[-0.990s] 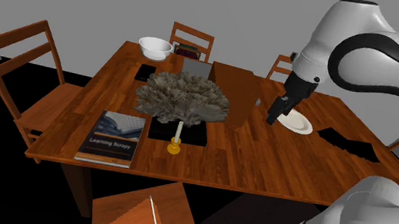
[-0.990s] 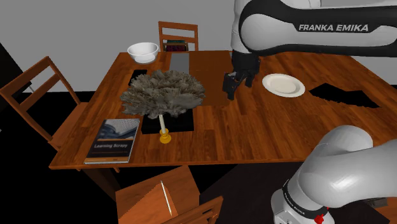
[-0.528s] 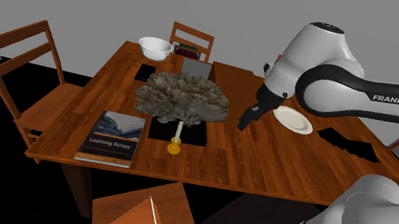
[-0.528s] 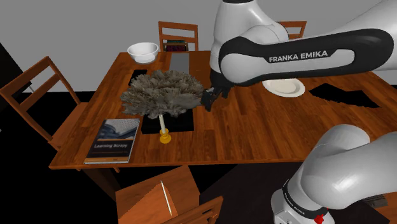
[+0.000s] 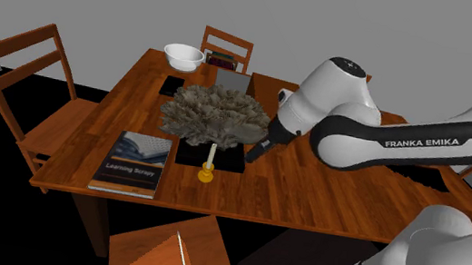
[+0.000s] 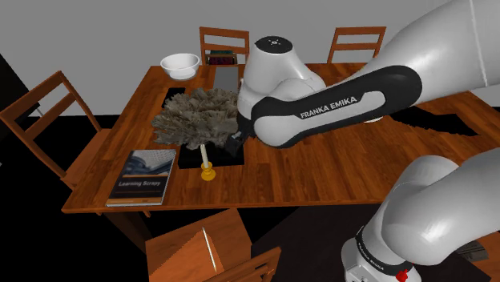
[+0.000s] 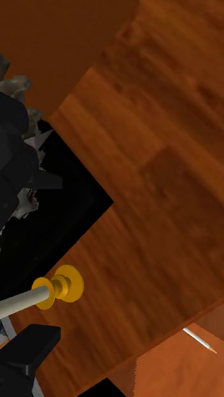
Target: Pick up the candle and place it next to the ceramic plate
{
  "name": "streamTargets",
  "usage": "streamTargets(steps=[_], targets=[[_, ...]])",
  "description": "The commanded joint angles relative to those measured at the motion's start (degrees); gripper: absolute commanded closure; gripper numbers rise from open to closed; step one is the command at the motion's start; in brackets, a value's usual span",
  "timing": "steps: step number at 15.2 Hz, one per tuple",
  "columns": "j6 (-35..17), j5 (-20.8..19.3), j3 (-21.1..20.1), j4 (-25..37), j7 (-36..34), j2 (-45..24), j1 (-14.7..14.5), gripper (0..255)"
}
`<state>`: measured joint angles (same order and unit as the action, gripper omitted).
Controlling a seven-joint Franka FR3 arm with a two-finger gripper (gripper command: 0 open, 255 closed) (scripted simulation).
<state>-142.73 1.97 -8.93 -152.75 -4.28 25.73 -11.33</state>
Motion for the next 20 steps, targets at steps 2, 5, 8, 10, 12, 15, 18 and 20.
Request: streamTargets(steps=[2, 5, 8, 10, 12, 15, 18, 20], targets=[[-8.5, -0.6, -1.9, 1.3, -1.0, -6.4, -0.4, 0], [-16.2, -2.7, -4.2, 3.0, -3.1, -12.7, -0.2, 0], [-22.2, -6.8, -6.8, 5.1, -6.6, -18.2, 1.0, 0], [-23.6, -8.8, -7.2, 5.6, -8.0, -20.2, 1.8, 0], [-25.0, -11.1, -7.5, 6.2, -9.8, -22.2, 2.5, 0], [-26.9, -15.4, -7.7, 7.1, -13.1, -25.3, 3.5, 0], [-27.2, -16.4, -7.5, 7.4, -13.8, -25.9, 3.5, 0], [-27.2, -16.4, -7.5, 7.4, -13.8, -25.9, 3.5, 0]])
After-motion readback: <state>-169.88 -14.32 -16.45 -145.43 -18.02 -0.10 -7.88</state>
